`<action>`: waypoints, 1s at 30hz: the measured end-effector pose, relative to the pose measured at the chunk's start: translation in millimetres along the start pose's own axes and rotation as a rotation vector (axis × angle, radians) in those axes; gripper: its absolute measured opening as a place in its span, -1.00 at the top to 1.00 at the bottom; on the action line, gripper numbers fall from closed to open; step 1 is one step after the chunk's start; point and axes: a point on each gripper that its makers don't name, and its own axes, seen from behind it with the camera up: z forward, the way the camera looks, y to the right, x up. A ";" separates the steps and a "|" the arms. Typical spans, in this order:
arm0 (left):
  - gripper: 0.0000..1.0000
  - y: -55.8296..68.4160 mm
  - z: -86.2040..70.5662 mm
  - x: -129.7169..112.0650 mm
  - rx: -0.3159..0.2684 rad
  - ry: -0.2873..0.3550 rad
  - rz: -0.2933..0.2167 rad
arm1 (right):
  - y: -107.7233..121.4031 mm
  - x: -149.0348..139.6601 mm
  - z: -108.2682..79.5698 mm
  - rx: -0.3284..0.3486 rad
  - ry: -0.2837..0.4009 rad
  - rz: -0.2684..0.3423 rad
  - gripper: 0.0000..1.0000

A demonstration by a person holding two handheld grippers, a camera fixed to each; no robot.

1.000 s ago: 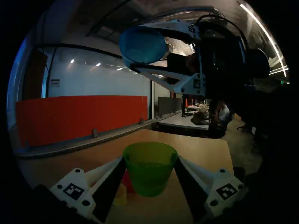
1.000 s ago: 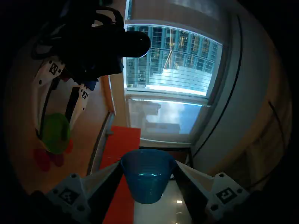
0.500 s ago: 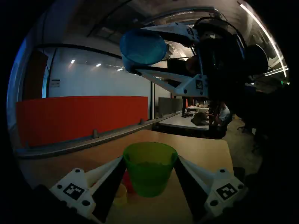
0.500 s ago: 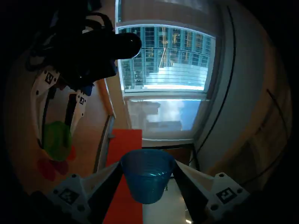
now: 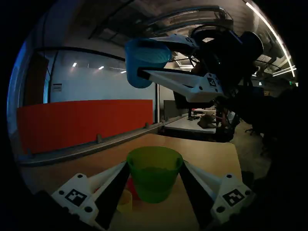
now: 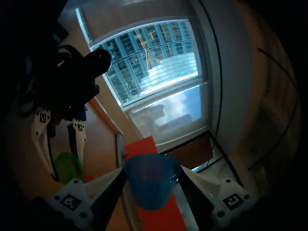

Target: Pour water

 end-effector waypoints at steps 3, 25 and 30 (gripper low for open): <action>-0.72 -0.4 0.3 0.4 0.001 -0.002 0.003 | -4.3 2.3 -3.6 0.009 0.009 0.097 -0.83; -0.72 -1.3 2.6 3.1 0.007 -0.007 0.018 | -38.0 30.7 -18.0 0.112 0.073 0.804 -0.83; -0.72 -2.3 1.9 4.0 0.011 -0.005 0.019 | -36.6 36.7 -19.7 0.124 0.090 0.933 -0.84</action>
